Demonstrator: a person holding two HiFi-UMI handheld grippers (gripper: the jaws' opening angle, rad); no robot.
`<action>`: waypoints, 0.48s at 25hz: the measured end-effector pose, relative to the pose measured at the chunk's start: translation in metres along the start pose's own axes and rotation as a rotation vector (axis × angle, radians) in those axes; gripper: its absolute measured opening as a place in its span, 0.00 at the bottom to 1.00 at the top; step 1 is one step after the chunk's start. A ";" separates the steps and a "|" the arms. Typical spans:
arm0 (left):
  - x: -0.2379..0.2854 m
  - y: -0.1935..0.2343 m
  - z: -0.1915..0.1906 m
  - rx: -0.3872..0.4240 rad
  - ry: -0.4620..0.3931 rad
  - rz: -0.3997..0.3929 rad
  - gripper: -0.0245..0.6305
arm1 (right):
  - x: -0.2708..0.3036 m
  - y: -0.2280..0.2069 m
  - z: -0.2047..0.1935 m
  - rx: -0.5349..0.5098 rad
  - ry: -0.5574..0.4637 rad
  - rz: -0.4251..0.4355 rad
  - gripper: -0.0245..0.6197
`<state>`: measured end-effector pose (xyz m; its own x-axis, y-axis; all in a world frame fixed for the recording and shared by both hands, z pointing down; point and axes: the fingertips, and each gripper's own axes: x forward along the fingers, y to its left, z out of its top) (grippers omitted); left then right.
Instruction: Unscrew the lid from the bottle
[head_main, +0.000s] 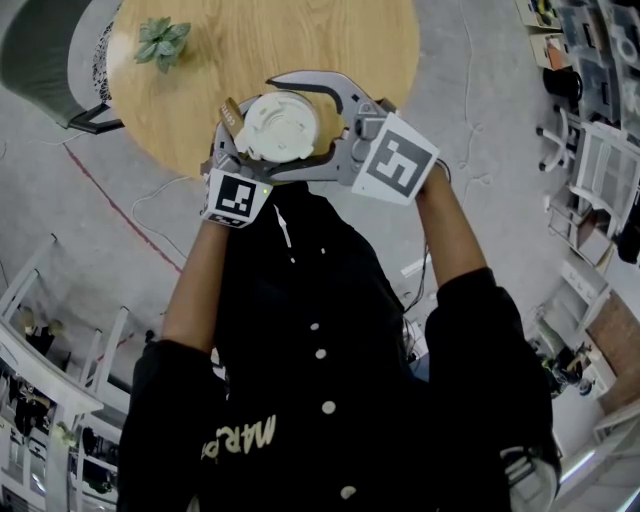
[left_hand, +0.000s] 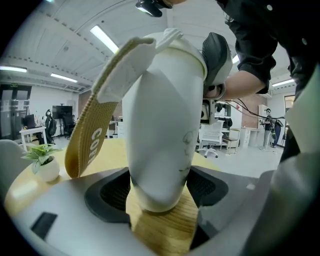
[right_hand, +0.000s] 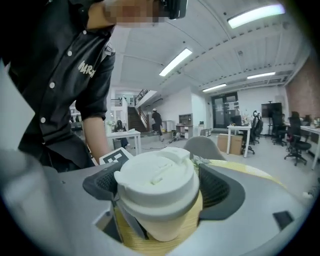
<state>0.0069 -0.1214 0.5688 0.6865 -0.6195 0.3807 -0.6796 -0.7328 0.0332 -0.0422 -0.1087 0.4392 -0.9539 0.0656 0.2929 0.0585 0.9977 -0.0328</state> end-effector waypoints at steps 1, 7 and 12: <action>0.000 0.000 0.000 -0.001 0.000 0.001 0.57 | -0.001 -0.001 -0.002 0.033 0.009 -0.045 0.78; -0.002 -0.002 0.003 -0.001 -0.002 0.001 0.57 | -0.011 -0.005 -0.021 0.237 0.108 -0.496 0.81; -0.001 -0.002 0.004 0.000 -0.002 0.003 0.57 | -0.014 -0.012 -0.020 0.332 0.073 -0.742 0.76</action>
<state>0.0085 -0.1202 0.5644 0.6850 -0.6222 0.3790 -0.6817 -0.7309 0.0322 -0.0233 -0.1219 0.4546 -0.6874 -0.5987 0.4112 -0.6825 0.7261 -0.0837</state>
